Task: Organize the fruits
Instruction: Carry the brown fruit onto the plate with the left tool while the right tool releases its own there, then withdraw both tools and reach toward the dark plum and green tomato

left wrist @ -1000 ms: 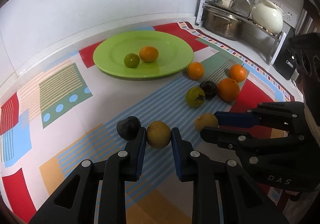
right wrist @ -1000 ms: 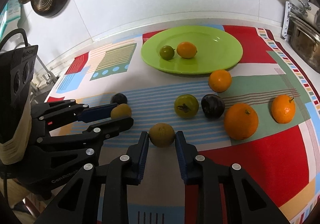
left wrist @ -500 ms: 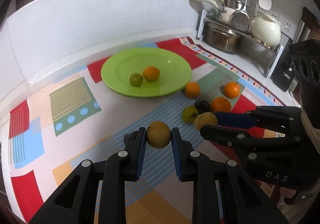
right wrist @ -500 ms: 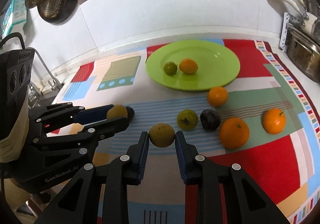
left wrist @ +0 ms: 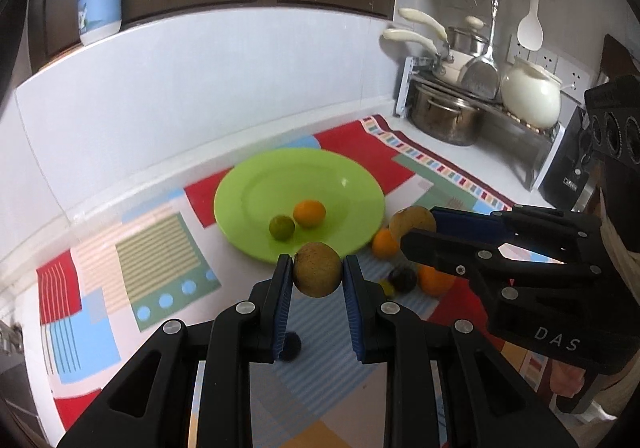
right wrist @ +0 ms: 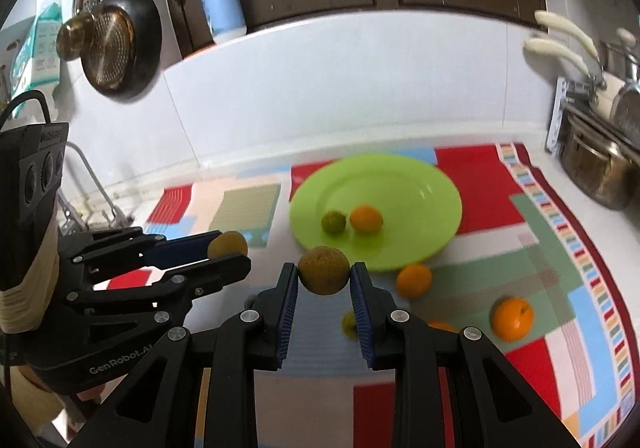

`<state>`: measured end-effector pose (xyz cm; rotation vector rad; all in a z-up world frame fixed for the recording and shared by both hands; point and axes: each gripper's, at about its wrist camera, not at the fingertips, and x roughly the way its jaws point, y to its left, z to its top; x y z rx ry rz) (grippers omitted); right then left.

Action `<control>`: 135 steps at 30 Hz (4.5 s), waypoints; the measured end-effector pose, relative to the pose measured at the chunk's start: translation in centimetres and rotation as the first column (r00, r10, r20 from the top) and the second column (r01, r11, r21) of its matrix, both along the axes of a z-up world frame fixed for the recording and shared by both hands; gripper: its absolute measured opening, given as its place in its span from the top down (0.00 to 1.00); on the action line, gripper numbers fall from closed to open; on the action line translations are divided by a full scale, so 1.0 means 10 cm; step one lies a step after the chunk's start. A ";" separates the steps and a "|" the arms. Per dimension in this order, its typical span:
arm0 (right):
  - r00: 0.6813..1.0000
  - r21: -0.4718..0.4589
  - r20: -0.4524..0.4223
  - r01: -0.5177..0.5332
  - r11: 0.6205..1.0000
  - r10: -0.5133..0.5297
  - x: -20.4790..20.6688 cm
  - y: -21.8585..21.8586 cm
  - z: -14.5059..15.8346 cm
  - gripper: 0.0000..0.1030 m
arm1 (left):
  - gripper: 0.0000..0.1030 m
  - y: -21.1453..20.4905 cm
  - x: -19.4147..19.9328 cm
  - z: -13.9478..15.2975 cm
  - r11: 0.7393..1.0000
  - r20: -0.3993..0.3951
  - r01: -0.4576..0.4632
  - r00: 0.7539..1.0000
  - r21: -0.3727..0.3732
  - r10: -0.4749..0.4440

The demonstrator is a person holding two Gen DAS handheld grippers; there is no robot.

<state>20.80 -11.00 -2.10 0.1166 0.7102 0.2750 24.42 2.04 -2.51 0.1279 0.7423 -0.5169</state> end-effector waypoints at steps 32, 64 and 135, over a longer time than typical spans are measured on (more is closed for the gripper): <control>0.986 -0.082 -0.166 -0.005 0.997 -0.008 1.38 -0.11 -0.18 0.72 | 0.75 -0.25 1.36 -0.18 0.997 -0.133 0.042 0.991 0.060 -0.034; 0.975 -0.036 -0.220 0.036 0.999 -0.043 1.27 -0.22 -0.32 0.72 | 0.55 -0.17 1.20 -0.14 0.997 -0.110 -0.016 0.994 0.078 0.025; 0.957 -0.051 -0.282 0.050 0.997 -0.063 0.17 -0.02 -0.79 0.63 | 0.36 0.21 -0.01 -0.85 0.982 -0.171 -0.138 0.972 0.132 0.160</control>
